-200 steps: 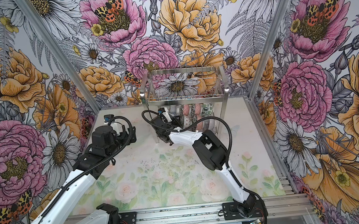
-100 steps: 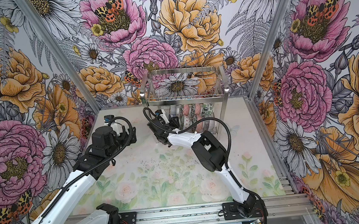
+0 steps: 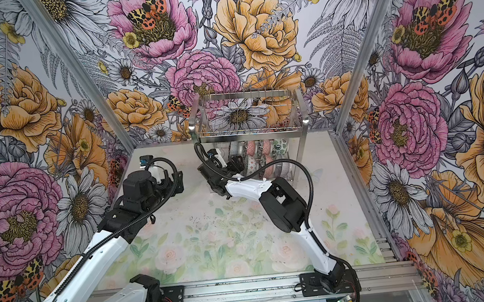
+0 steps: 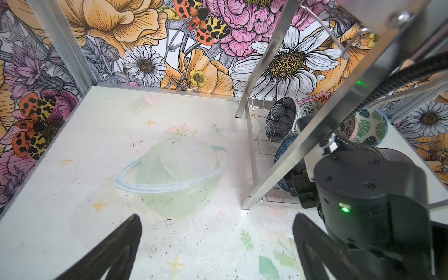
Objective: Load the bowls into the dish rack
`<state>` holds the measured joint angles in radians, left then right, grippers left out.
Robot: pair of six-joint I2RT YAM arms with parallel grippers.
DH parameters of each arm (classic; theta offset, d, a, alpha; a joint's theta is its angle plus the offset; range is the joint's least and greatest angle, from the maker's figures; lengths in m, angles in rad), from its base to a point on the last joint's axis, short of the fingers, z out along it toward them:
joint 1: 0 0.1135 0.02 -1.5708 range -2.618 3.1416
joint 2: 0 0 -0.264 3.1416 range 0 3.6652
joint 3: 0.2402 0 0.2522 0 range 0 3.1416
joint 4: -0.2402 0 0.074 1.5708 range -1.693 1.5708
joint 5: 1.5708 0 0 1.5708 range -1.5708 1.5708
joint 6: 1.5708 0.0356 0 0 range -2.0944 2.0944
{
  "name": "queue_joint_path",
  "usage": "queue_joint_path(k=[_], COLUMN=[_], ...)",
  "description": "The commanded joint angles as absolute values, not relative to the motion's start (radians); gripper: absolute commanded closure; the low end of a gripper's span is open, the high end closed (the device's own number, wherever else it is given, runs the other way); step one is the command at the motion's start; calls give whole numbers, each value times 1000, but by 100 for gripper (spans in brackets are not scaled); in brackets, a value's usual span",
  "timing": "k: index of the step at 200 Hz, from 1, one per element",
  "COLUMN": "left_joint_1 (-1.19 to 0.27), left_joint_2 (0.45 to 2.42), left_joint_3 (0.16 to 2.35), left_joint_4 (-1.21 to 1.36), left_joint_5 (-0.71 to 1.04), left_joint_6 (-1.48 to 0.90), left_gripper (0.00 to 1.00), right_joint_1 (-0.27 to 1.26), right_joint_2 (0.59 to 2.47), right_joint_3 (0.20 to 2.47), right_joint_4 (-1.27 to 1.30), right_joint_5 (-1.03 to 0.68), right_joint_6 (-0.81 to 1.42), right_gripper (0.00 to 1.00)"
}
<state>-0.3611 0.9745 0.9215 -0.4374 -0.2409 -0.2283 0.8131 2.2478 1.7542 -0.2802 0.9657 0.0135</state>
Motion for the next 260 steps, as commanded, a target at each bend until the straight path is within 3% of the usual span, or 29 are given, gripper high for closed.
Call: queue_joint_path(k=[1, 150, 195, 260], left_joint_1=[-351, -336, -333, -333], left_joint_2=[959, 852, 778, 693], left_joint_3=[908, 794, 711, 491], left_joint_4=[-415, -318, -253, -23], left_joint_5=[-227, -308, -348, -489], left_joint_6=[-232, -248, -243, -156], left_gripper=[1, 1, 1, 1], right_joint_1=[817, 798, 689, 456], right_joint_2=[2144, 1568, 1264, 818], right_joint_3=[1719, 1083, 818, 519], right_joint_4=[-273, 60, 137, 68], right_joint_5=[896, 659, 502, 472], right_joint_6=[24, 1, 66, 108], right_gripper=[1, 0, 0, 0])
